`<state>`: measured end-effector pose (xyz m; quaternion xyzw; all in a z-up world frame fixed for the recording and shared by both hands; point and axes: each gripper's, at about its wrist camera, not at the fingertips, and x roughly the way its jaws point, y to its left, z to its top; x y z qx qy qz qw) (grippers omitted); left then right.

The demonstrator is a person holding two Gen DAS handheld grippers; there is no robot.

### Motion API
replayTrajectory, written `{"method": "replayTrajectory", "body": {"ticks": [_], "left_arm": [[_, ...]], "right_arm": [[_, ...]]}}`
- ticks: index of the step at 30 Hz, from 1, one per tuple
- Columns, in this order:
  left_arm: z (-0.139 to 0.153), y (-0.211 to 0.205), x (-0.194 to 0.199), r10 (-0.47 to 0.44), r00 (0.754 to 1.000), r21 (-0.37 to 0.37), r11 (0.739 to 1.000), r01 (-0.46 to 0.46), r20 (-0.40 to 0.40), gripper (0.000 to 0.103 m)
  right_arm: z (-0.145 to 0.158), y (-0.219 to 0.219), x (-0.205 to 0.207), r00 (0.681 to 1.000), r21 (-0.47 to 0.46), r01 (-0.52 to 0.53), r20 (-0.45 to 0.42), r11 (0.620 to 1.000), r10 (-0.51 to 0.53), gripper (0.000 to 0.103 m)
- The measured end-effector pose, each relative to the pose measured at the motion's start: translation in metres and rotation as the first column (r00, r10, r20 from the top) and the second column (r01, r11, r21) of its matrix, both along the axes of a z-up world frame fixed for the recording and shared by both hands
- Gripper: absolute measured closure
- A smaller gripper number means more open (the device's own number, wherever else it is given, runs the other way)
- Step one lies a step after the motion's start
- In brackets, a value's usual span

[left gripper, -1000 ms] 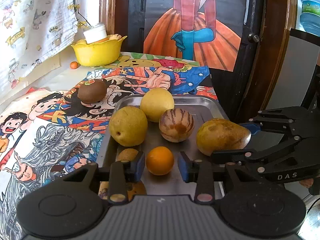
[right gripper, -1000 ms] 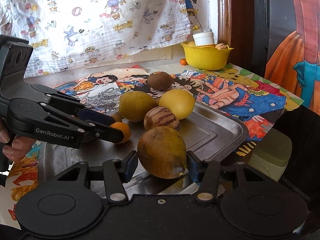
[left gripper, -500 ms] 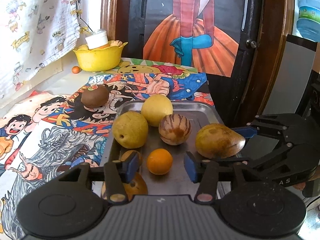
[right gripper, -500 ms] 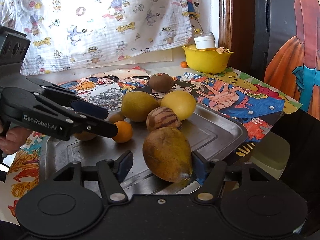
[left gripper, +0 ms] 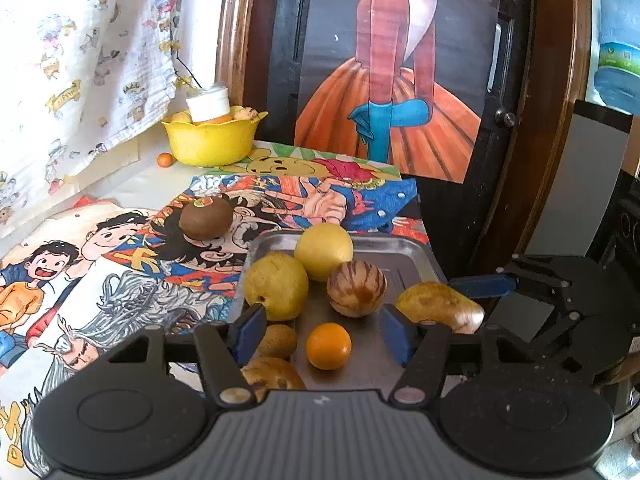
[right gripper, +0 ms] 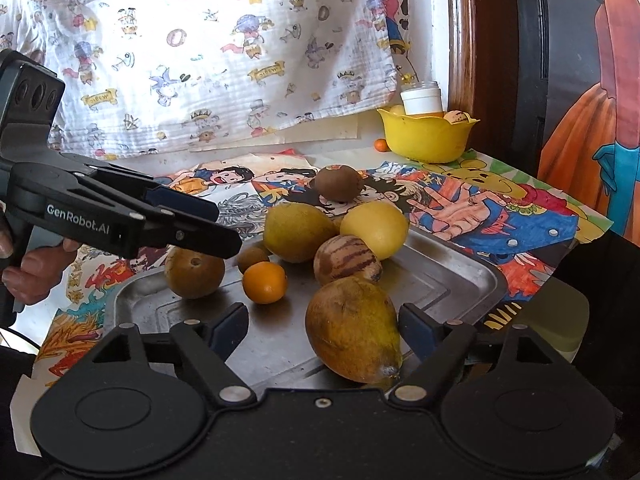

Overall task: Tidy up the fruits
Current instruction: 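Move left gripper to the kiwi while right gripper reaches toward the yellow bowl, then grasp the stickered kiwi with left gripper while right gripper grasps the striped pepino in the bowl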

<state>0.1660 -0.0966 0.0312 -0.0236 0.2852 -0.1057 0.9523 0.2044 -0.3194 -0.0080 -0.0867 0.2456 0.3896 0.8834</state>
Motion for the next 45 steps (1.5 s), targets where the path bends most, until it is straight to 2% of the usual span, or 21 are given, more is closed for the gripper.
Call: {"method": "replayTrajectory", "body": {"ticks": [14, 21, 27, 33, 41, 45], "left_arm": [[0.017, 0.014, 0.004, 0.107, 0.993, -0.023, 0.994, -0.105, 0.055, 0.023], [0.011, 0.030, 0.037, 0.163, 0.986, -0.035, 0.986, -0.162, 0.038, 0.022], [0.004, 0.046, 0.086, 0.185, 0.983, -0.035, 0.982, -0.185, -0.019, 0.021], [0.016, 0.054, 0.122, 0.200, 0.976, 0.013, 0.980, -0.199, -0.082, 0.015], [0.029, 0.073, 0.158, 0.237, 0.950, 0.007, 0.971, -0.240, -0.202, 0.013], [0.030, 0.079, 0.171, 0.250, 0.940, 0.005, 0.967, -0.256, -0.234, 0.013]], "right_arm": [[0.018, 0.006, -0.003, 0.999, 0.037, -0.034, 0.025, 0.999, 0.033, 0.011], [0.025, 0.017, 0.018, 0.998, 0.074, -0.057, 0.005, 0.996, 0.056, 0.010], [0.039, 0.030, 0.062, 0.995, 0.092, -0.028, -0.089, 0.995, 0.036, 0.009], [0.060, 0.044, 0.095, 0.988, 0.018, -0.033, -0.149, 0.999, 0.035, 0.006], [0.083, 0.067, 0.135, 0.953, -0.033, -0.024, -0.303, 0.999, 0.013, 0.005], [0.096, 0.077, 0.153, 0.952, -0.056, -0.057, -0.303, 0.997, 0.037, 0.005]]}}
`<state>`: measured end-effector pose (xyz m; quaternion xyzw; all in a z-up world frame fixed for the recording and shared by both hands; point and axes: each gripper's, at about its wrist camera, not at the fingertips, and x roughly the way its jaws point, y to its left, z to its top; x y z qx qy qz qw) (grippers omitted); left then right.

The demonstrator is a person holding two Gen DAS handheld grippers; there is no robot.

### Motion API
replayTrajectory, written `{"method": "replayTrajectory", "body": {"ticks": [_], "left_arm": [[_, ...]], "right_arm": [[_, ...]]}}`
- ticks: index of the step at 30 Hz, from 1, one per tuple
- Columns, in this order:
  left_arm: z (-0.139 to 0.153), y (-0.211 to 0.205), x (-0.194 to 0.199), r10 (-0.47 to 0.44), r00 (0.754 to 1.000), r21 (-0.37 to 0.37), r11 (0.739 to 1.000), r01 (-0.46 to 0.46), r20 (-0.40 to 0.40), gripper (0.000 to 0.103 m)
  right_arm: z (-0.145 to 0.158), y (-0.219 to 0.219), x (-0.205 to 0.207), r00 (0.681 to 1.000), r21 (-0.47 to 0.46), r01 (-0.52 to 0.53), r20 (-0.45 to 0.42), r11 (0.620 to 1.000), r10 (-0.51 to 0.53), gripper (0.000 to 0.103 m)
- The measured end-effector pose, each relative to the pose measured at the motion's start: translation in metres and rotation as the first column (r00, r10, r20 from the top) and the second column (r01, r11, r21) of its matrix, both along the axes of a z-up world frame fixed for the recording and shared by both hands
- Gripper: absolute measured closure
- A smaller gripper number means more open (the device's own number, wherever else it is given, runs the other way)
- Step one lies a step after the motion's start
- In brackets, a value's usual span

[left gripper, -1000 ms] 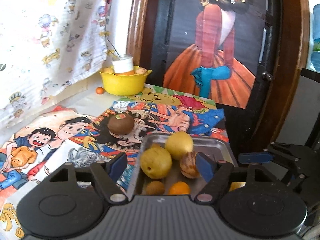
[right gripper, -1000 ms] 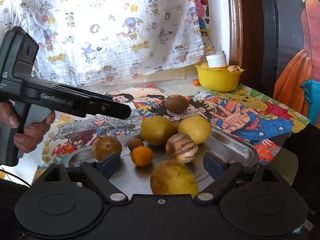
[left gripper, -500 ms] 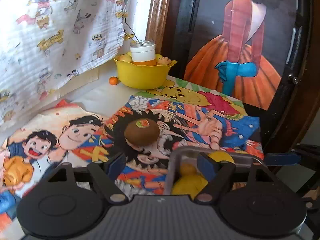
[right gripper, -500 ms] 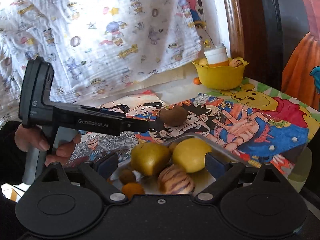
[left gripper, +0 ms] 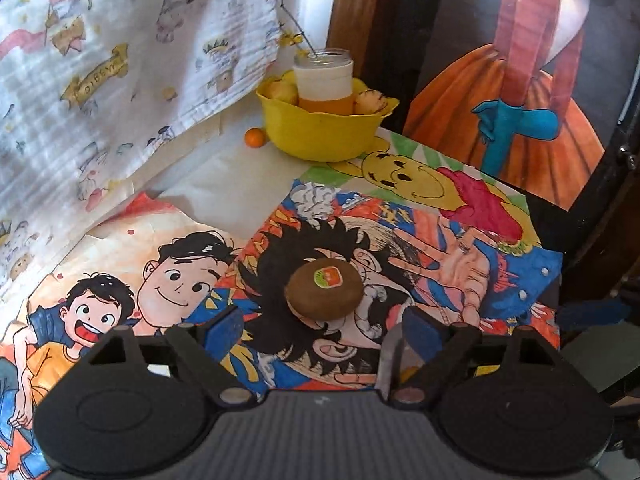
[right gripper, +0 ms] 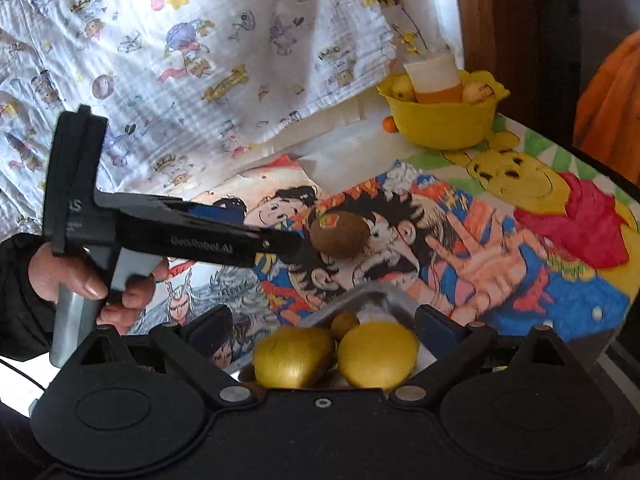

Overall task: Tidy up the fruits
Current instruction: 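Grasp the stickered kiwi with left gripper while right gripper grasps the striped pepino in the bowl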

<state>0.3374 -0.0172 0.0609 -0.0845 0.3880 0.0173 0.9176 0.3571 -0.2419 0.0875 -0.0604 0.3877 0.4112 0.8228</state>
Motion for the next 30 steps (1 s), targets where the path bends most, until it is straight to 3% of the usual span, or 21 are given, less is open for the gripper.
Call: {"method": "replayTrajectory", "body": {"ticks": [9, 17, 30], "left_arm": [[-0.008, -0.005, 0.026, 0.116, 0.990, -0.012, 0.993, -0.117, -0.075, 0.013], [-0.010, -0.015, 0.042, 0.259, 0.954, 0.014, 0.966, -0.260, -0.149, 0.013], [-0.029, -0.023, 0.081, 0.360, 0.896, -0.029, 0.925, -0.380, -0.258, 0.013]], "right_arm": [[0.002, 0.008, 0.052, 0.985, -0.036, -0.170, 0.030, 0.985, 0.172, 0.005], [-0.007, 0.013, 0.084, 0.927, -0.070, -0.367, 0.055, 0.928, 0.371, 0.005], [0.001, 0.017, 0.146, 0.891, -0.123, -0.421, 0.127, 0.898, 0.435, 0.005]]}}
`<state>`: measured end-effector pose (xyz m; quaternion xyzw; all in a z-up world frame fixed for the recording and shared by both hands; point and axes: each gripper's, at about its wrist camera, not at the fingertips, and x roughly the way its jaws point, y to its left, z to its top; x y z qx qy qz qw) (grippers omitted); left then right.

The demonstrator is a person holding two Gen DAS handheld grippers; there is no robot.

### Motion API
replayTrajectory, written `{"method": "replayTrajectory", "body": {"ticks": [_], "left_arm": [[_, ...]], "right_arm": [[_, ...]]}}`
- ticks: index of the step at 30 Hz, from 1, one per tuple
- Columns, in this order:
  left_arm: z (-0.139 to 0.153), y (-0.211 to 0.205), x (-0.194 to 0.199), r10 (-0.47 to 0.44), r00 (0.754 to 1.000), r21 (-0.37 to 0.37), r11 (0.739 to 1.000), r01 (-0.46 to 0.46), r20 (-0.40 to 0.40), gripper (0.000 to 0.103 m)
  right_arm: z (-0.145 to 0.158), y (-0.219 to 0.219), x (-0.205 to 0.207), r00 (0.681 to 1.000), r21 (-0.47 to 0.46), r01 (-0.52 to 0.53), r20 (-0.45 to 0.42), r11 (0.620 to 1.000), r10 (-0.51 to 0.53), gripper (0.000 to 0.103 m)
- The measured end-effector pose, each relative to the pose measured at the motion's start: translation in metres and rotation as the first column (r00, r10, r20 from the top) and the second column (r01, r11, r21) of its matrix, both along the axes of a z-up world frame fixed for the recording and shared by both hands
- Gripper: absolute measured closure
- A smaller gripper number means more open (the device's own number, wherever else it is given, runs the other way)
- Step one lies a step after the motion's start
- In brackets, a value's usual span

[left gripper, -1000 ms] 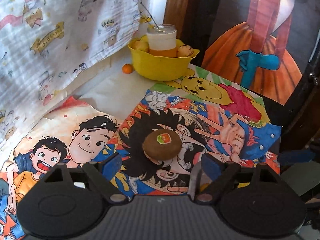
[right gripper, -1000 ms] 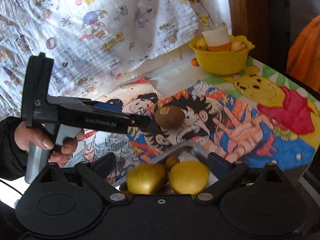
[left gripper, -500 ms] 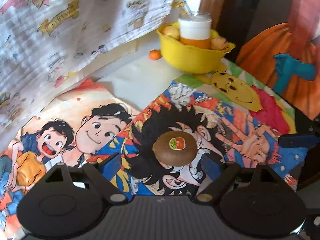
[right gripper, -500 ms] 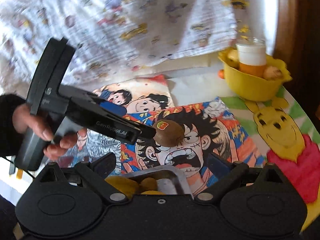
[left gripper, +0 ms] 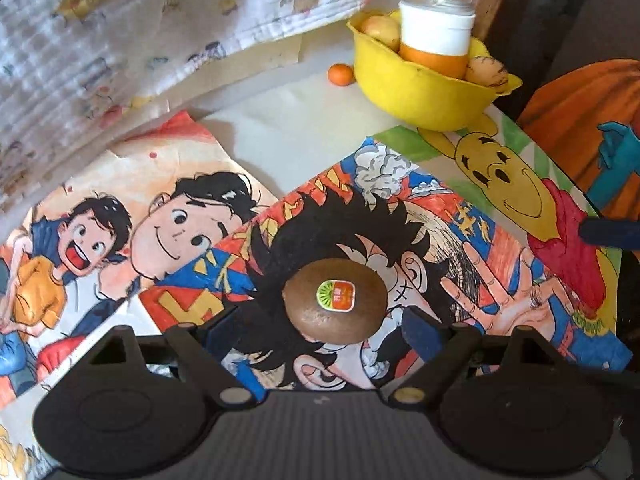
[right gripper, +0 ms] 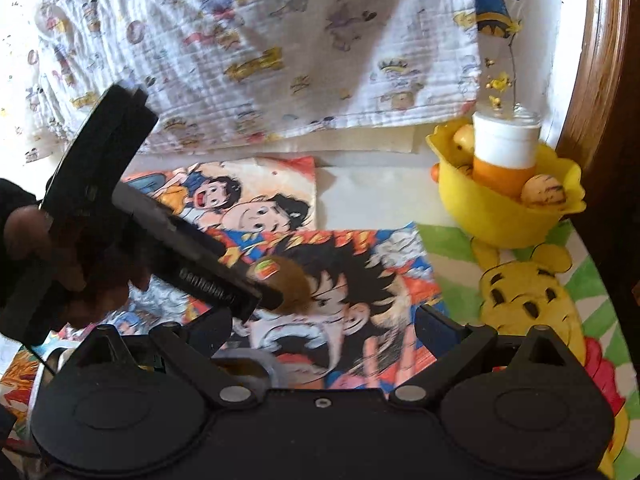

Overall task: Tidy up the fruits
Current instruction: 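Grasp the stickered kiwi with left gripper while right gripper grasps the striped pepino in the bowl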

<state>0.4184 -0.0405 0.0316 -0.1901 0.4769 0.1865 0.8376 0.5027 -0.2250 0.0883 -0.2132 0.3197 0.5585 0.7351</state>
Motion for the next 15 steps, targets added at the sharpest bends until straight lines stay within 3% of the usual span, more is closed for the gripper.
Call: {"method": "replayTrajectory", "body": {"ticks": [6, 15], "left_arm": [[-0.011, -0.002, 0.011, 0.013, 1.000, -0.013, 1.000, -0.013, -0.016, 0.018], [-0.025, -0.003, 0.021, 0.065, 0.997, -0.042, 0.997, -0.067, -0.041, 0.033]], "right_arm": [[0.002, 0.004, 0.030, 0.997, 0.003, -0.011, 0.073, 1.000, 0.010, 0.006], [0.006, 0.019, 0.072, 0.995, 0.020, -0.010, 0.096, 1.000, 0.008, 0.007]]}}
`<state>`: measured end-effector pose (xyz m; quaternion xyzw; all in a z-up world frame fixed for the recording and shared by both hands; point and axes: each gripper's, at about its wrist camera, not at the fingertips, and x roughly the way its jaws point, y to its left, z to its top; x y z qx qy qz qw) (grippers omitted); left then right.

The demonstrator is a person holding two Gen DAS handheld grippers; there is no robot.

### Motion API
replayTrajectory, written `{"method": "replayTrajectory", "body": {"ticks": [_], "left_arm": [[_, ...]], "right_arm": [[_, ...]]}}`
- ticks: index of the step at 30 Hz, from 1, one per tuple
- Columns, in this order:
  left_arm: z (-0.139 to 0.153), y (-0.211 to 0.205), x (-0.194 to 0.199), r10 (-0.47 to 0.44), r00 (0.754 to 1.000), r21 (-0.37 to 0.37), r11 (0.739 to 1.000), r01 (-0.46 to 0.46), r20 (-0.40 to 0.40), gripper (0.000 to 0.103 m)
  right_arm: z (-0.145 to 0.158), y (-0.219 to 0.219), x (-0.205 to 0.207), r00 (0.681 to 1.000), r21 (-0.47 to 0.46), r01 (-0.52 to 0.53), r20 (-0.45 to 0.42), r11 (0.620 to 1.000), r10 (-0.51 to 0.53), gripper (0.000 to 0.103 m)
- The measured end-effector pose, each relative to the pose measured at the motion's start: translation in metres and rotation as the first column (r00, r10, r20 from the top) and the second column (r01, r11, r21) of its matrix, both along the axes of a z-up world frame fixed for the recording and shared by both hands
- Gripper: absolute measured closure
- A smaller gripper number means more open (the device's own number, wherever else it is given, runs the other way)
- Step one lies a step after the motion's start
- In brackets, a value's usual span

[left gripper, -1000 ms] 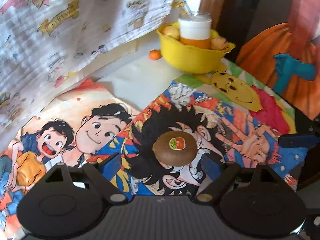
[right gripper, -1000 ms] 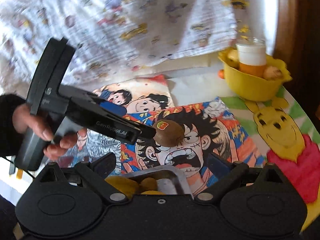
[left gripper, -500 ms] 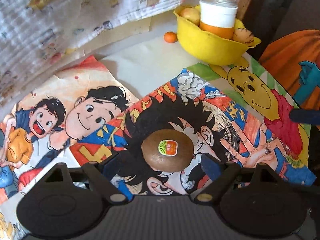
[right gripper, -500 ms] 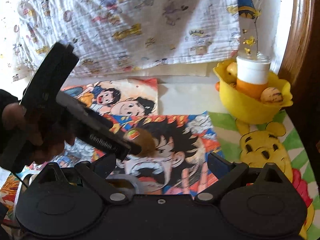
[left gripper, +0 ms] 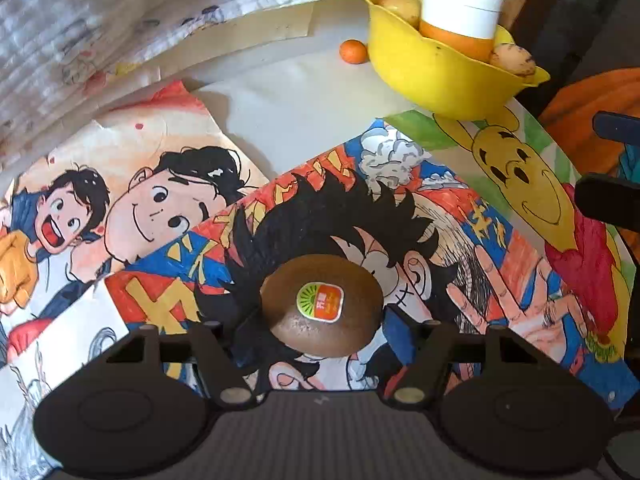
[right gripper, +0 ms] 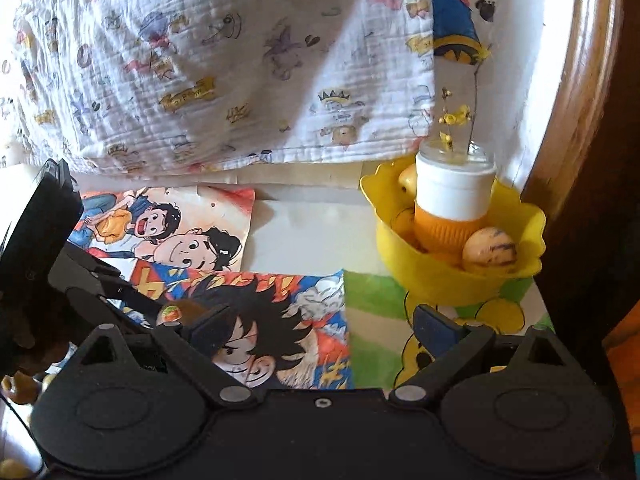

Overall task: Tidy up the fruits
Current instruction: 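Grasp the stickered kiwi with left gripper while right gripper grasps the striped pepino in the bowl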

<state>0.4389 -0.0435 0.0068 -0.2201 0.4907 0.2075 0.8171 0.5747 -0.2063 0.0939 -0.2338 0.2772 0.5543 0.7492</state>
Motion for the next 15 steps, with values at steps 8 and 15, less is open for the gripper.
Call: {"method": "replayTrajectory", "body": {"ticks": [8, 15], "left_arm": [[0.000, -0.004, 0.013, 0.036, 0.999, 0.043, 0.998, -0.036, 0.002, 0.034], [0.002, -0.003, 0.033, 0.031, 0.999, 0.084, 0.996, -0.034, 0.026, 0.036]], "right_arm": [[-0.007, 0.008, 0.018, 0.999, 0.007, 0.032, 0.025, 0.999, -0.032, 0.008], [-0.005, 0.013, 0.047, 0.984, 0.056, 0.137, 0.109, 0.989, -0.143, 0.008]]}}
